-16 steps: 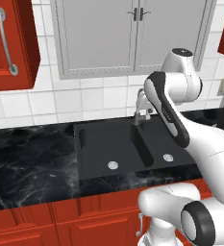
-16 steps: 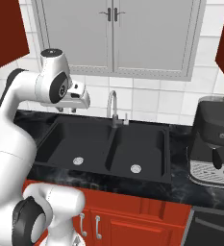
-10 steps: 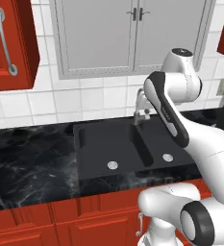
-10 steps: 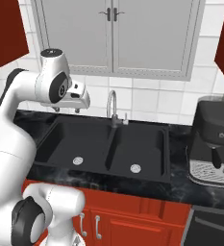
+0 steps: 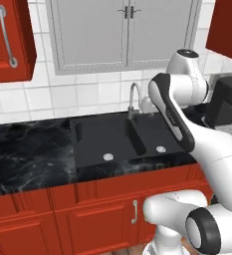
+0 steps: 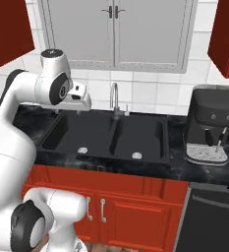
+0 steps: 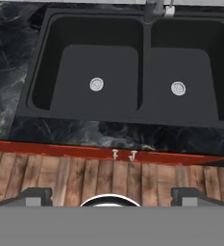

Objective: Store the hot dog in the freezer for long-term storage. Close the freezer door after placing the cooked food.

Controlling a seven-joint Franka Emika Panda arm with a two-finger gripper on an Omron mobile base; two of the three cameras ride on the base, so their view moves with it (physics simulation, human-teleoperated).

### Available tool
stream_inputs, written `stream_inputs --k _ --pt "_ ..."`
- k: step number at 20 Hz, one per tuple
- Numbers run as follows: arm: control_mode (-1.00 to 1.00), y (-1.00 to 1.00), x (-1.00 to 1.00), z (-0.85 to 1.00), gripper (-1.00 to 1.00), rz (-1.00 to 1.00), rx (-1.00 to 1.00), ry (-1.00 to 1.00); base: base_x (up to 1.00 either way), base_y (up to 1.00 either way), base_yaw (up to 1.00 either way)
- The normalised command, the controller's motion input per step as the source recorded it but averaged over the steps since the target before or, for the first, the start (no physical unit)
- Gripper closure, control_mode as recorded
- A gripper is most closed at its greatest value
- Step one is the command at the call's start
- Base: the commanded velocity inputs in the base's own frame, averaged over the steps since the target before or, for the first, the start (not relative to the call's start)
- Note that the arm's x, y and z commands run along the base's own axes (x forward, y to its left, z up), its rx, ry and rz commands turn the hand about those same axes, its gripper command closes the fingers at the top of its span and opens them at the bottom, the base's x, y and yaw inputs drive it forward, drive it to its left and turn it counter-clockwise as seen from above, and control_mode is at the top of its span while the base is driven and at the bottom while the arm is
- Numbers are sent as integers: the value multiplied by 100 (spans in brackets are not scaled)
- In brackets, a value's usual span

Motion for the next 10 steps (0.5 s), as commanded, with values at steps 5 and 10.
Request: stream_inputs --k 5,10 --pt "100 0 0 0 -100 0 0 0 -50 -2 -11" --pt "100 0 0 0 -100 0 0 0 -31 -32 -8"
